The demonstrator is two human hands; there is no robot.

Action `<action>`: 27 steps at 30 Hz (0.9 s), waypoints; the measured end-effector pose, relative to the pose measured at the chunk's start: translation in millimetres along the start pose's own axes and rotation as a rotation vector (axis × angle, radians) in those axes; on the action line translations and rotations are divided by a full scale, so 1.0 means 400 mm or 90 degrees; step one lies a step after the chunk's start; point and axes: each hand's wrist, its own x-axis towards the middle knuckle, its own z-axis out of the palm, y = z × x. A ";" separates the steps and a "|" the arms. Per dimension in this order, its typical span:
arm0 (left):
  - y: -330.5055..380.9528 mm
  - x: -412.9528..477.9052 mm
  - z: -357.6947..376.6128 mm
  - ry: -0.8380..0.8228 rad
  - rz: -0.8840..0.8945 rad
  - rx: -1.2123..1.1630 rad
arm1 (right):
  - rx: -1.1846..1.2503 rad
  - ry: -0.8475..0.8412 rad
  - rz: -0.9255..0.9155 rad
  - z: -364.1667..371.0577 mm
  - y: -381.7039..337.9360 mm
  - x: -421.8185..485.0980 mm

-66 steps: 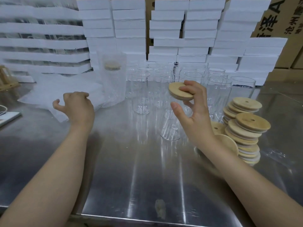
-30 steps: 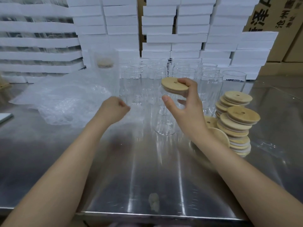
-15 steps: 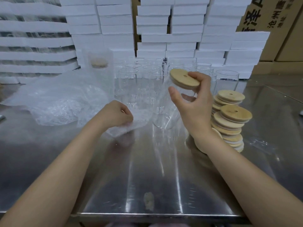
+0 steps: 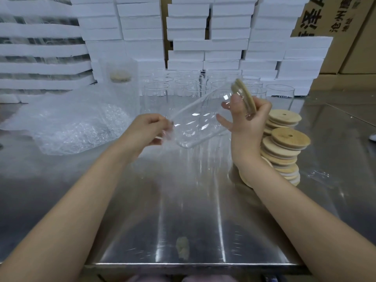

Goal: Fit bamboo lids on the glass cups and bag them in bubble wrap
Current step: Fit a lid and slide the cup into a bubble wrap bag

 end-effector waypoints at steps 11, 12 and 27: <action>-0.010 -0.003 0.015 0.057 0.084 0.182 | -0.119 0.013 -0.125 0.000 0.002 -0.011; -0.013 -0.003 0.013 0.047 0.063 0.188 | -0.111 0.029 -0.135 0.000 0.001 -0.013; 0.000 0.001 0.033 0.122 0.203 -0.036 | -0.101 -0.007 -0.149 0.011 0.028 -0.045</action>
